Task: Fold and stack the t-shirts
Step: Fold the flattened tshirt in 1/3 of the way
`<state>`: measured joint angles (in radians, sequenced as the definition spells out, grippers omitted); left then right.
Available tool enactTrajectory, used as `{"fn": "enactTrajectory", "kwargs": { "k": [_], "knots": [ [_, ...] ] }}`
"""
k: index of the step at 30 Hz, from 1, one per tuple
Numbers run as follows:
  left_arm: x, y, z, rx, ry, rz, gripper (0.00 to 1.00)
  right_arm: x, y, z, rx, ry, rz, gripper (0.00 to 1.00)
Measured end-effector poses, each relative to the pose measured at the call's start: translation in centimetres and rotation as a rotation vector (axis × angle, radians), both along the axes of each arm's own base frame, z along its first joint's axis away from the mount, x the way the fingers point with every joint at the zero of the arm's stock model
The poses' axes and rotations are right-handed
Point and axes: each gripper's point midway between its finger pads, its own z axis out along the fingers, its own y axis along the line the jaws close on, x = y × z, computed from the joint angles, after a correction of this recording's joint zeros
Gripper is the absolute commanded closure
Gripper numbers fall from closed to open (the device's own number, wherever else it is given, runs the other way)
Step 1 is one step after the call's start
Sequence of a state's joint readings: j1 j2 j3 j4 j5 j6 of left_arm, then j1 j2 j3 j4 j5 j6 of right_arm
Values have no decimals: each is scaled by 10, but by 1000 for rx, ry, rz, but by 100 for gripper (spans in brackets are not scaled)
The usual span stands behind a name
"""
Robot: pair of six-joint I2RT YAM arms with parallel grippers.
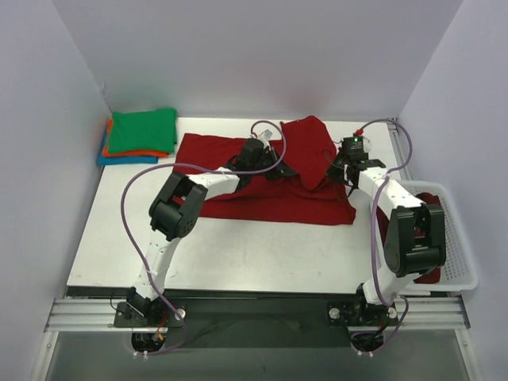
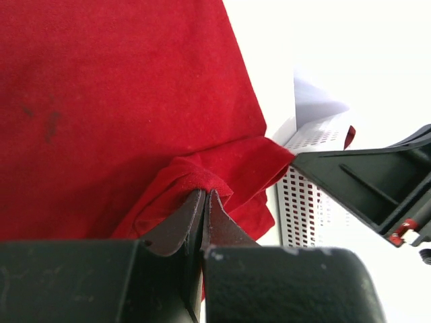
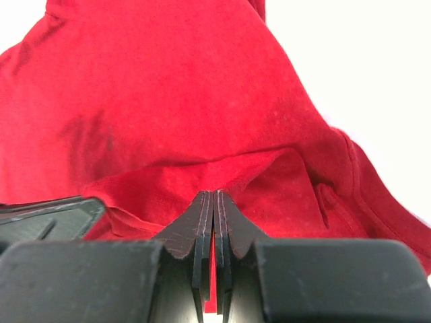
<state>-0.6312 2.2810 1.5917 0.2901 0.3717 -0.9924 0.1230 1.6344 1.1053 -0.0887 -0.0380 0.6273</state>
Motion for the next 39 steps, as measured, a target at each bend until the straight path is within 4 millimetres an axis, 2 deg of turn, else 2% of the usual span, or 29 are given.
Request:
{"fn": "enactTrajectory", "kwargs": {
  "k": [10,23,25,27,28,30,31,32,33,35,39],
  "knots": [
    [16,-2,-4,-10,4,16,99,27,2,20,47,-74,12,100],
    [26,-4,-10,-14,21,27,98,44,-6,5,82,-50,4,100],
    [27,-2,-10,-16,23,31,90,47,-7,5,87,-53,4,100],
    [30,0,-9,-18,25,37,88,48,-9,5,90,-52,-1,100],
    [31,1,-10,-19,27,41,76,49,-9,5,94,-51,-3,100],
    [34,5,-9,-23,28,49,62,53,-12,5,100,-53,-8,100],
    [37,7,-9,-26,27,54,54,54,-14,4,103,-52,-13,97],
    [39,10,-9,-28,28,59,49,56,-16,3,107,-52,-17,94],
    [42,12,-7,-35,25,64,43,58,-19,2,113,-52,-23,86],
    [48,17,-4,-47,16,71,38,62,-20,-1,123,-49,-28,73],
    [53,29,-8,-62,7,84,39,65,-31,-8,141,-34,-50,65]
  ]
}}
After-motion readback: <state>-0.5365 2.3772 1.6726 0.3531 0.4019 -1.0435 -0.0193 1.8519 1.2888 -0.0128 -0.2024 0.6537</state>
